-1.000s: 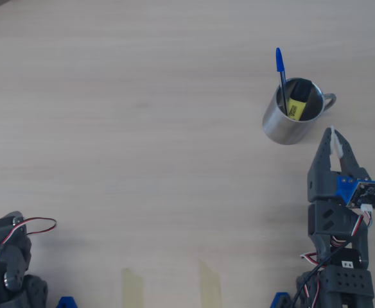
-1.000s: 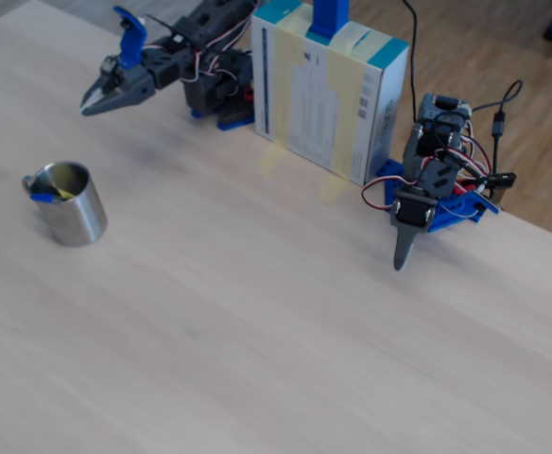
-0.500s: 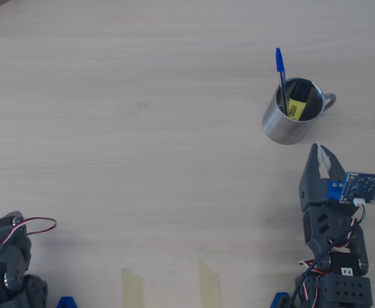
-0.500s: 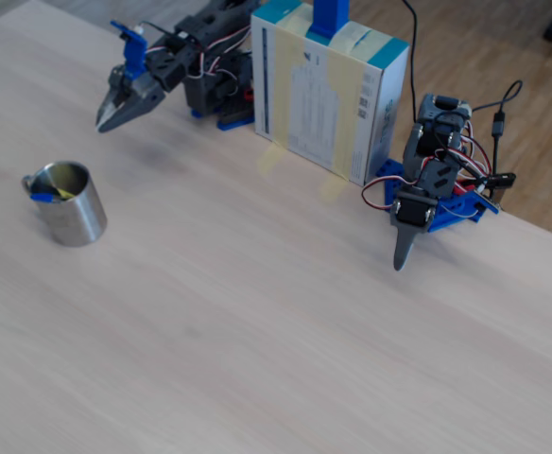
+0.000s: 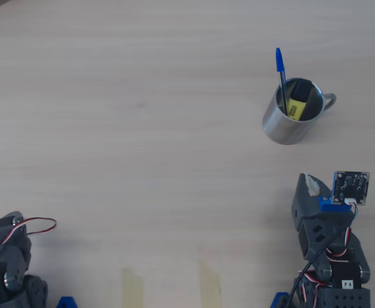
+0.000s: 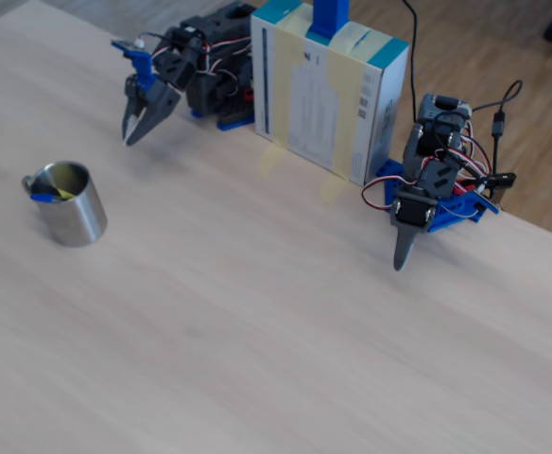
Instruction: Grab the blue pen and put it in the silver cup.
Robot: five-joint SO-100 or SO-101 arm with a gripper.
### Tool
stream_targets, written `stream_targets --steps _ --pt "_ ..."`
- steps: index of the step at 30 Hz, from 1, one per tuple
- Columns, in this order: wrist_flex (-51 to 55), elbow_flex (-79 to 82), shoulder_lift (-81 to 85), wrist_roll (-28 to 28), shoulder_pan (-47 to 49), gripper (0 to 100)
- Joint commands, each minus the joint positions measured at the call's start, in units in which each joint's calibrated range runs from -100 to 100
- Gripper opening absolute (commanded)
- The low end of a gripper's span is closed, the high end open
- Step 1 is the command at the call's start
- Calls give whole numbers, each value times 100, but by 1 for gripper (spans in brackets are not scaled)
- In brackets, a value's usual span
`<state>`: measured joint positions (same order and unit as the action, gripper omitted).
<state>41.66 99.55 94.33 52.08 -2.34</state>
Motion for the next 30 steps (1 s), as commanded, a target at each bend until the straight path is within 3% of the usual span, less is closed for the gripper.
stream_targets --steps 1,18,30 --pt "729 27 318 160 -1 2" --pt "3346 27 367 254 86 2" --pt "3355 27 359 -204 7 2"
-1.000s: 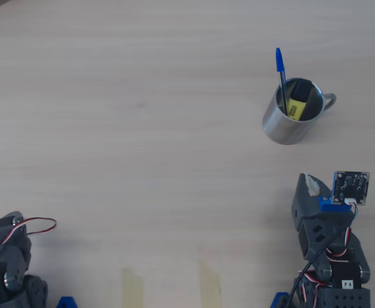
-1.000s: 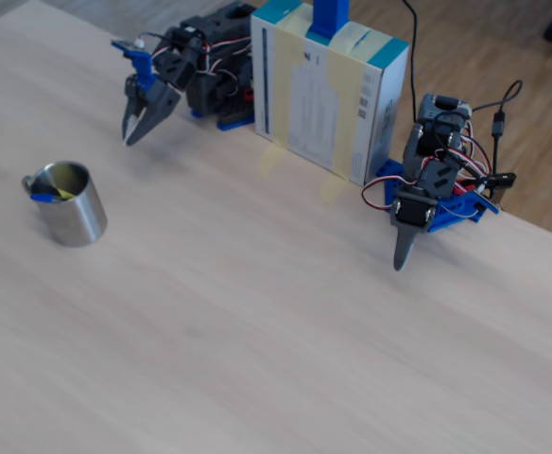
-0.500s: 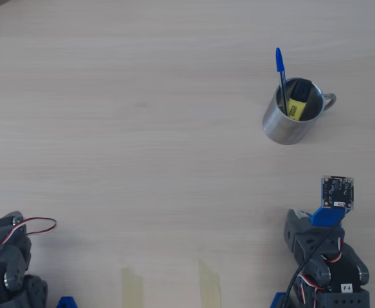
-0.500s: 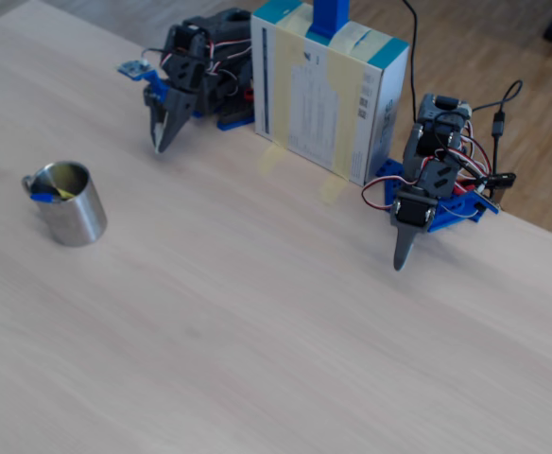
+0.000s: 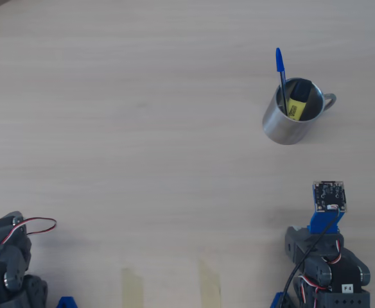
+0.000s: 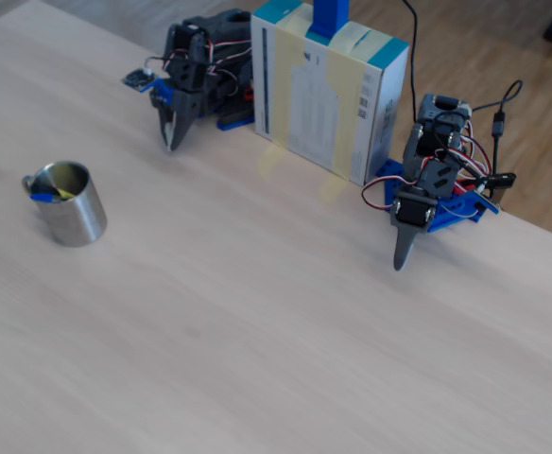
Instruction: Grab the blue pen and put it in the silver cup.
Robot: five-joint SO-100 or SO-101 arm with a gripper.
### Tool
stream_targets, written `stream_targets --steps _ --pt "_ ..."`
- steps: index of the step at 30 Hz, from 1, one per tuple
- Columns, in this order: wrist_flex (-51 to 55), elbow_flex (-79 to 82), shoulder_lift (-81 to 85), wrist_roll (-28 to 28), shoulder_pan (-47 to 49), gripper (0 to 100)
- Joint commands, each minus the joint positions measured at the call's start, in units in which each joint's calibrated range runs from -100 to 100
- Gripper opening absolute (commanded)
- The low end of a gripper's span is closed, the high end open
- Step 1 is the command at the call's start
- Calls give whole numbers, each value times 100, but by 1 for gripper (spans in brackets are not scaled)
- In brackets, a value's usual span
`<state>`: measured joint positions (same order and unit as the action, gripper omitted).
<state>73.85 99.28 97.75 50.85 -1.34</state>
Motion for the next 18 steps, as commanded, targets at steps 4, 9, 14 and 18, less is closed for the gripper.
stream_targets --steps 4,9,14,18 --pt "144 54 1 -86 -145 2" --pt "144 54 1 -86 -128 2" --pt "144 54 1 -86 -128 2" --pt "144 54 1 -86 -128 2"
